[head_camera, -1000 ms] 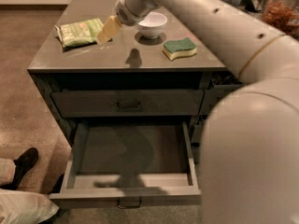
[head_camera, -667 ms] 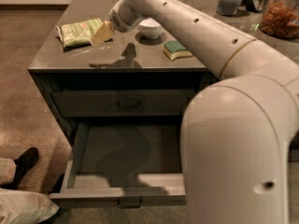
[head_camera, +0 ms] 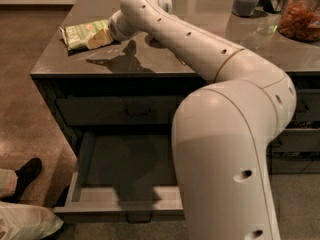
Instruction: Place green jalapeno chip bag into middle drawer
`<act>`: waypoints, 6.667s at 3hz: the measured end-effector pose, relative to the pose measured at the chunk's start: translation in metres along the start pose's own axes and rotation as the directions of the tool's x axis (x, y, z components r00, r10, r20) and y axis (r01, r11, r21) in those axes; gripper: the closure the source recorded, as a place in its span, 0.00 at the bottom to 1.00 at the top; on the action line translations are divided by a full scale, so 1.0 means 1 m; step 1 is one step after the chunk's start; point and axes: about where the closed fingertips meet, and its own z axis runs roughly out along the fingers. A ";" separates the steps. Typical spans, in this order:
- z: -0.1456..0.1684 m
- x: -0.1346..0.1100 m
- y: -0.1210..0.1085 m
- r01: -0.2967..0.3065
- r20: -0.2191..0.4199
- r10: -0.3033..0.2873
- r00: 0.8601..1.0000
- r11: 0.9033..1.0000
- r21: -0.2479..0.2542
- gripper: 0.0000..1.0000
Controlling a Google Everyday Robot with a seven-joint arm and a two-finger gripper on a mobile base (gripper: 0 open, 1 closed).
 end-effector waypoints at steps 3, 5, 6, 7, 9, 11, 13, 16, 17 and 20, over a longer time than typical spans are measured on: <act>0.043 -0.025 0.015 0.049 0.093 -0.041 0.995 0.995 -0.085 0.00; 0.062 -0.020 0.026 0.077 0.070 -0.067 0.995 0.985 -0.157 0.41; 0.065 -0.018 0.028 0.086 0.060 -0.077 0.995 0.982 -0.167 0.64; 0.063 -0.020 0.029 0.098 0.062 -0.088 0.994 0.980 -0.171 0.87; 0.021 -0.036 0.032 0.170 0.186 -0.134 0.973 0.966 -0.194 1.00; -0.092 -0.022 0.067 0.376 0.326 -0.285 0.901 0.888 -0.264 1.00; -0.163 0.033 0.113 0.462 0.358 -0.331 0.873 0.795 -0.392 1.00; -0.112 0.178 0.188 0.396 0.226 -0.325 0.918 0.732 -0.554 1.00; -0.062 0.215 0.207 0.313 0.154 -0.277 0.948 0.740 -0.595 1.00; 0.000 0.271 0.232 0.193 0.029 -0.232 0.972 0.725 -0.661 1.00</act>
Offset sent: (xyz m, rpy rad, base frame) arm 0.0384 0.0472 0.0121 0.0877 -0.1012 0.1138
